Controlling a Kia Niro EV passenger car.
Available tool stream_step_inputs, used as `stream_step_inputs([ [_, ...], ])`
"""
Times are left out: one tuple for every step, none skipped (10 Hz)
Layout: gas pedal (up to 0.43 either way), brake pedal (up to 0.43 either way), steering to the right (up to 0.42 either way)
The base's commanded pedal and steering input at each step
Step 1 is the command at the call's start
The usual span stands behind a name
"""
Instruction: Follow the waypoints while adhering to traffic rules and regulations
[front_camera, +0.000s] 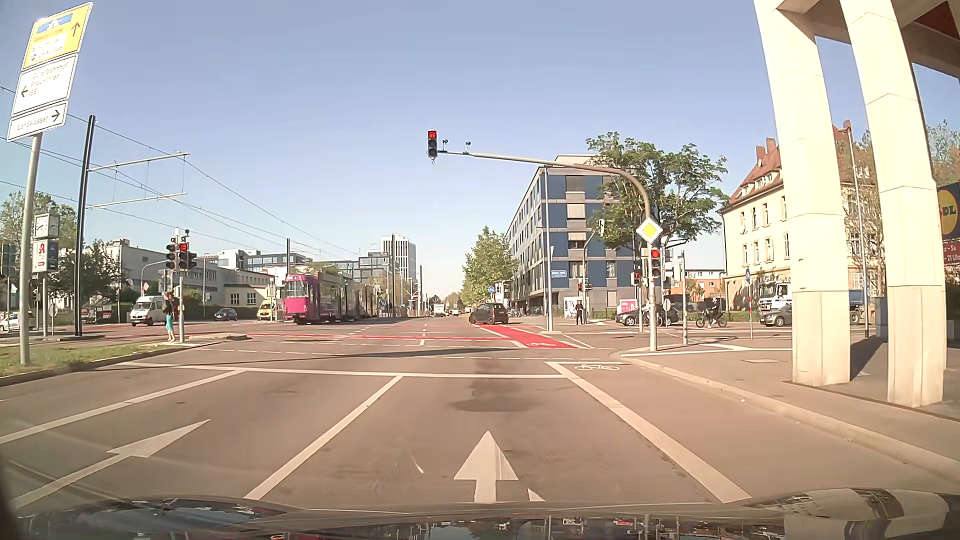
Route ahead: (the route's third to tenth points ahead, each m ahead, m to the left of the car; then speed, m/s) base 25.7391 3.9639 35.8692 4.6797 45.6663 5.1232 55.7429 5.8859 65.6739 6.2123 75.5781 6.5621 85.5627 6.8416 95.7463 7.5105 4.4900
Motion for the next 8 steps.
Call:
stream_step_inputs([
  [0.000, 0.177, -0.012],
  [0.000, 0.177, -0.015],
  [0.000, 0.177, -0.018],
  [0.000, 0.183, -0.018],
  [0.000, 0.177, -0.018],
  [0.000, 0.183, -0.018],
  [0.000, 0.189, -0.019],
  [0.000, 0.189, -0.020],
])
